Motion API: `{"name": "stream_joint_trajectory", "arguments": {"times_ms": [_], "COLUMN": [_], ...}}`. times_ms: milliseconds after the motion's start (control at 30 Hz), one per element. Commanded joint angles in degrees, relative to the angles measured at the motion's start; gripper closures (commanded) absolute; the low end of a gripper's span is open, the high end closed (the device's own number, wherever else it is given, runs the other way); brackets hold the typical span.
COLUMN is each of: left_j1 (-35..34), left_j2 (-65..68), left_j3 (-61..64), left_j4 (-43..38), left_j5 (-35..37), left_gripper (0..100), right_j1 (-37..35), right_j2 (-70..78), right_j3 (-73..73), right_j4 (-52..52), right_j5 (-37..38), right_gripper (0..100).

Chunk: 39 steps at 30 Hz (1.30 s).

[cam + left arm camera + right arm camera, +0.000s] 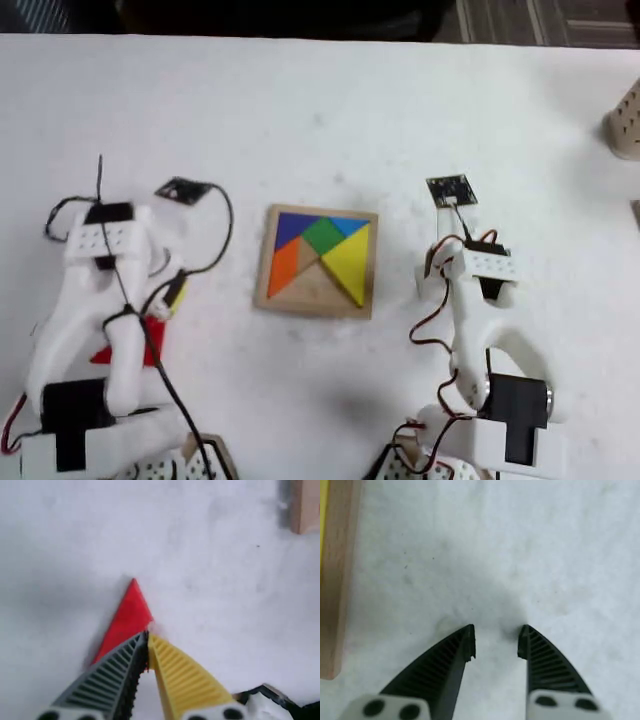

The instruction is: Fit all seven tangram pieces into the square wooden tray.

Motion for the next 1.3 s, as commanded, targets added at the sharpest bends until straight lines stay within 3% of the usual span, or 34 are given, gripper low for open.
{"name": "stream_joint_trajectory", "arguments": {"times_ms": [0, 200, 433, 600, 667, 833, 1000, 1267], "left_j1": [-5.6, -8.7, -6.4, -3.8, -4.1, -8.0, -8.7, -8.8], "left_j2": [-7.1, -23.0, -31.8, -31.8, -31.8, -32.1, -31.7, -31.7], "left_j3": [2.9, 15.2, 22.9, 27.3, 28.2, 28.1, 29.8, 33.8], "left_j4": [-5.8, -8.1, -8.1, -14.2, -15.6, -15.6, -18.5, -24.1], "left_j5": [-6.6, -31.2, -31.4, -31.4, -31.2, -24.8, -24.5, -24.7], "left_gripper": [98, 98, 98, 97, 94, 69, 73, 67], "right_j1": [-0.7, -0.7, -0.7, -0.7, -0.7, -0.7, -0.7, -0.7], "right_j2": [-2.1, -2.1, -2.1, -2.1, -2.1, -2.2, -2.2, -2.2], "right_j3": [-0.1, -0.1, -0.1, -0.1, 0.1, 0.5, 0.5, 0.5], "right_j4": [0.0, 0.0, 0.0, 0.0, 0.0, -0.1, -0.1, 0.0], "right_j5": [0.7, 0.7, 0.7, 0.7, 0.7, 0.7, 0.7, 0.7], "right_gripper": [86.1, 86.1, 86.1, 86.1, 86.1, 86.1, 86.1, 86.1]}}
